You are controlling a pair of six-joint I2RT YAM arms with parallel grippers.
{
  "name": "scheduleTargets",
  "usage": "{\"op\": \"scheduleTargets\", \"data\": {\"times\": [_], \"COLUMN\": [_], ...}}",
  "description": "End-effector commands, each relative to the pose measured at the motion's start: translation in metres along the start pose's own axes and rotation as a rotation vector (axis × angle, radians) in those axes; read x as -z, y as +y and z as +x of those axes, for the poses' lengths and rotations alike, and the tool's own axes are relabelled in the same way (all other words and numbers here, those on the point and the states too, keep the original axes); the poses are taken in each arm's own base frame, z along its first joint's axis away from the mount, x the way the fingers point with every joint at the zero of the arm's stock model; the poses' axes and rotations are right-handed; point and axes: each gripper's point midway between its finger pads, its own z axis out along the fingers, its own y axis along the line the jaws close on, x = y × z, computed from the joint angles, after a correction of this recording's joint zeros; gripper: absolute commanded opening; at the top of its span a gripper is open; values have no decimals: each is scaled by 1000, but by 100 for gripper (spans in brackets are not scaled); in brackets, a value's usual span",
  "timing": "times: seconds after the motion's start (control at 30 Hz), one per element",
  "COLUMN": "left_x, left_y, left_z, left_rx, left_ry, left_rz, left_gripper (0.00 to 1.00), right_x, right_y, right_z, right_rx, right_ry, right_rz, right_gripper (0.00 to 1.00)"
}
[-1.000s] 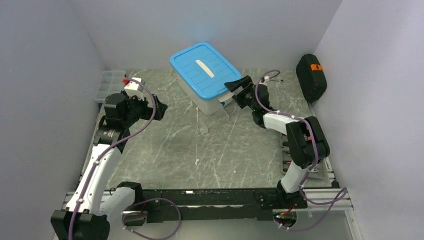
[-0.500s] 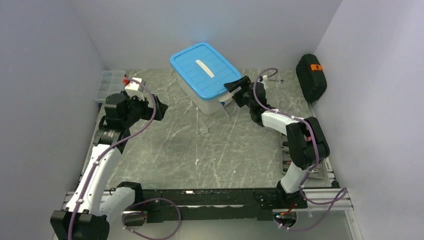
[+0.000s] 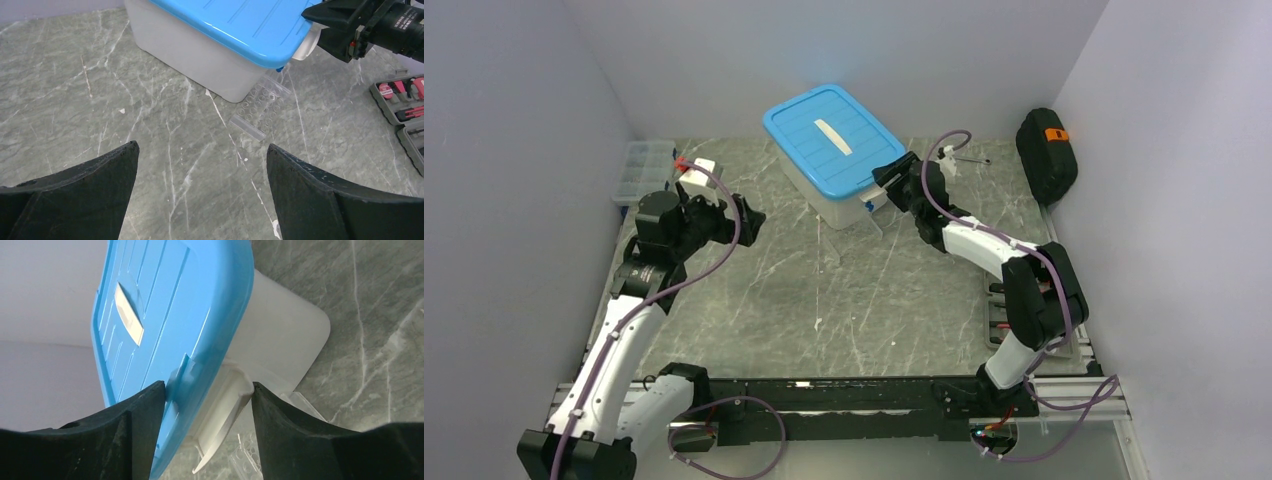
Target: Organize the chemistry lab equipment
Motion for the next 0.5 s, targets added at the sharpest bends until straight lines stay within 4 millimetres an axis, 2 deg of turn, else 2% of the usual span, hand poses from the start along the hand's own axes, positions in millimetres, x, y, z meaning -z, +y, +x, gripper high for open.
{"op": "scheduleTargets", "data": {"times": [0.0,0.23,0.47], "left_x": [7,11,11], "left_y": [-7,-14,-17], "left_z": [-17,-19,-19], "left_rx": [-47,-67,-77], "left_ry": [-52,-63,-64], "left_rz": [4,10,15], "left_gripper": [99,99,99], "right_x": [15,17,1], "right_y": [49,59,54], "right_z": [-24,-26,-19], "right_rx": [33,63,91], "right_ry": [-97,-143,-125], "right_rz": [-81,-65,-22], "right_gripper": [64,62,62]}}
